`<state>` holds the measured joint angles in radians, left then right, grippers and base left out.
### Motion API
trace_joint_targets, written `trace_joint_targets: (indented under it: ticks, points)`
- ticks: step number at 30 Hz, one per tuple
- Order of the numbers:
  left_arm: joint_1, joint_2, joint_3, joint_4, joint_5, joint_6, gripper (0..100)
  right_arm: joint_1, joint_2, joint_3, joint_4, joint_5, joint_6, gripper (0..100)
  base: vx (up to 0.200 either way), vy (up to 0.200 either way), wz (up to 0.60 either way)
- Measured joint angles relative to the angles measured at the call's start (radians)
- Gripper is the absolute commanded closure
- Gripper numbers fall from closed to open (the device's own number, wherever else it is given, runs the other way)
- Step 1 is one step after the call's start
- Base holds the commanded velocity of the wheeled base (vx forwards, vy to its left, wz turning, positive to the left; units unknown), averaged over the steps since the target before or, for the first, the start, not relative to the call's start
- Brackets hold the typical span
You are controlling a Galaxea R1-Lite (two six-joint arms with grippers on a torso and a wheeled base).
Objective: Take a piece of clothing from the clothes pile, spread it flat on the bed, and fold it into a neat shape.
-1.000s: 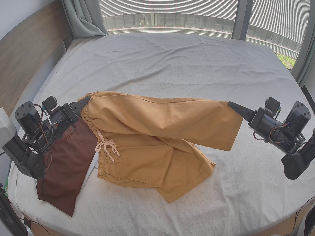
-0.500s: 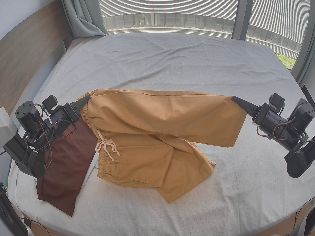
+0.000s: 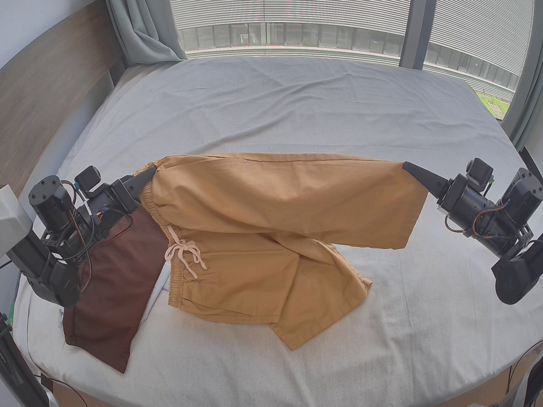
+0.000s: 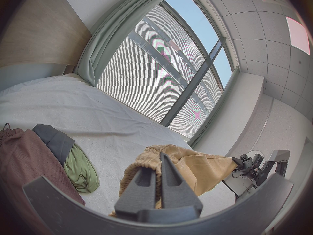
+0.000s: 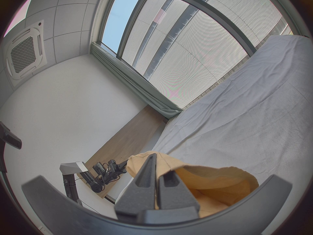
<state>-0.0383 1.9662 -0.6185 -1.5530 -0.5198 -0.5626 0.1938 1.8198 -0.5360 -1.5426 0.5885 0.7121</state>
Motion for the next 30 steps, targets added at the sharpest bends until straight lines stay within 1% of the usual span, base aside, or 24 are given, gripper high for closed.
trace_joint_targets:
  ticks: [30]
  points:
    - [0.012, 0.013, -0.007, 0.000, 0.000, 0.000, 100, -0.004, 0.001, 0.000, 0.001, 0.000, -0.002, 100, 0.000, 0.000, 0.00]
